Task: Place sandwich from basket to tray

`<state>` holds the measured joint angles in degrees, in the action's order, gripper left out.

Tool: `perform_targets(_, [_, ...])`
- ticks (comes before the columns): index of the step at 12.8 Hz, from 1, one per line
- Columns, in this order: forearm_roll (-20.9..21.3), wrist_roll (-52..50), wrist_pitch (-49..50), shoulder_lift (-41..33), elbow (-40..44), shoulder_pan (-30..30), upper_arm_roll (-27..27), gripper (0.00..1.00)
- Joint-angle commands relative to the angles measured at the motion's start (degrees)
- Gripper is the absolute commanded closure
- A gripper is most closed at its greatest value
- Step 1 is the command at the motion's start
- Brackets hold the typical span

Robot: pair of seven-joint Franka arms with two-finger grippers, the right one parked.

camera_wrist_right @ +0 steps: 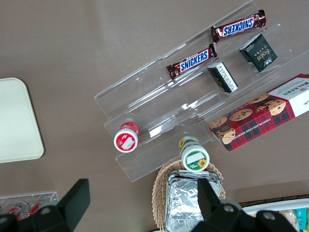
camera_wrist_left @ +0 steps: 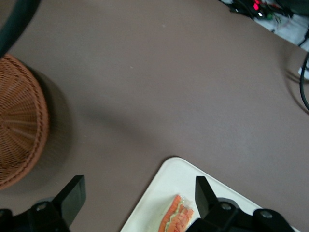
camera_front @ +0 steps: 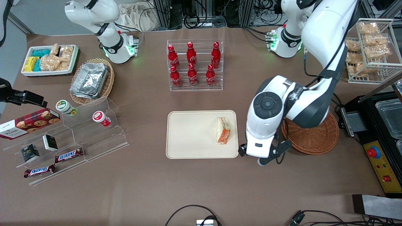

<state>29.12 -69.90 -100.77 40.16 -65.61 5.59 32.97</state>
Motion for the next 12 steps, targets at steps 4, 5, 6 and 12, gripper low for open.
perform_targets(4, [-6.08, 11.86, 5.67, -5.09, -0.58, -6.89, 0.26, 0.00])
perform_targets(5, [-7.49, 14.76, 6.46, -5.97, -0.84, -8.65, 0.08, 0.00])
perform_targets(6, [-8.81, 18.19, 6.99, -7.28, -1.27, -10.40, 0.08, 0.00])
perform_targets(12, [-23.74, 42.53, 8.31, -21.77, -12.60, -7.71, -18.42, 0.00])
